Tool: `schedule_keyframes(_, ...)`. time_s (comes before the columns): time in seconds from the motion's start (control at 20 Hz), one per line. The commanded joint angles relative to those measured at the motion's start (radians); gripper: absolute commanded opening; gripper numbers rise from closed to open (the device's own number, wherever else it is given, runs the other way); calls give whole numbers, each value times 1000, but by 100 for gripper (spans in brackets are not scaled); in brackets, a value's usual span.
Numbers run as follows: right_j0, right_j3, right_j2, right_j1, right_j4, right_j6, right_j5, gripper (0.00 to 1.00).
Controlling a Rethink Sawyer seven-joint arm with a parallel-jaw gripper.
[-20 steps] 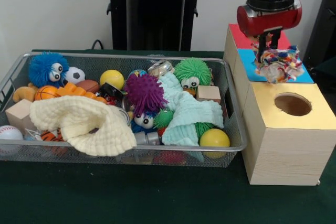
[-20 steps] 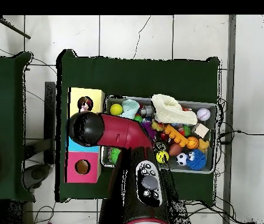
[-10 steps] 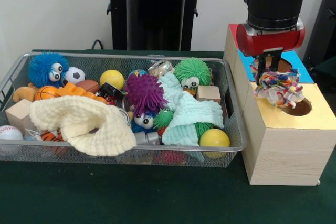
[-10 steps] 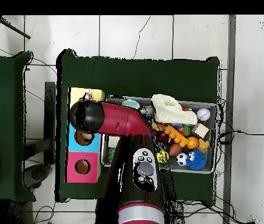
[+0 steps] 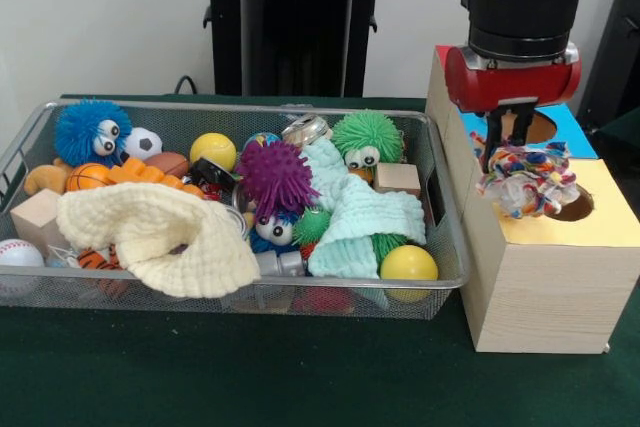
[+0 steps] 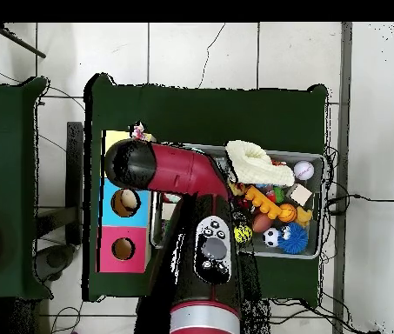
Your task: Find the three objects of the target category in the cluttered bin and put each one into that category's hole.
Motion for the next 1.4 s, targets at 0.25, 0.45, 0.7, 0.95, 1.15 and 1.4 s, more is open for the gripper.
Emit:
schedule_keyframes(0.25,73,-96,-38,47,123,446,159,0)
schedule_keyframes(0.45,96,-95,-54,46,138,486,202,0)
schedule_keyframes(0.7,107,-21,-54,22,110,462,231,0)
schedule_keyframes(0.95,91,49,-60,12,45,391,230,0)
schedule_keyframes(1.15,84,45,-67,23,23,366,257,0)
schedule_keyframes(1.4,80,49,-67,31,16,354,262,0)
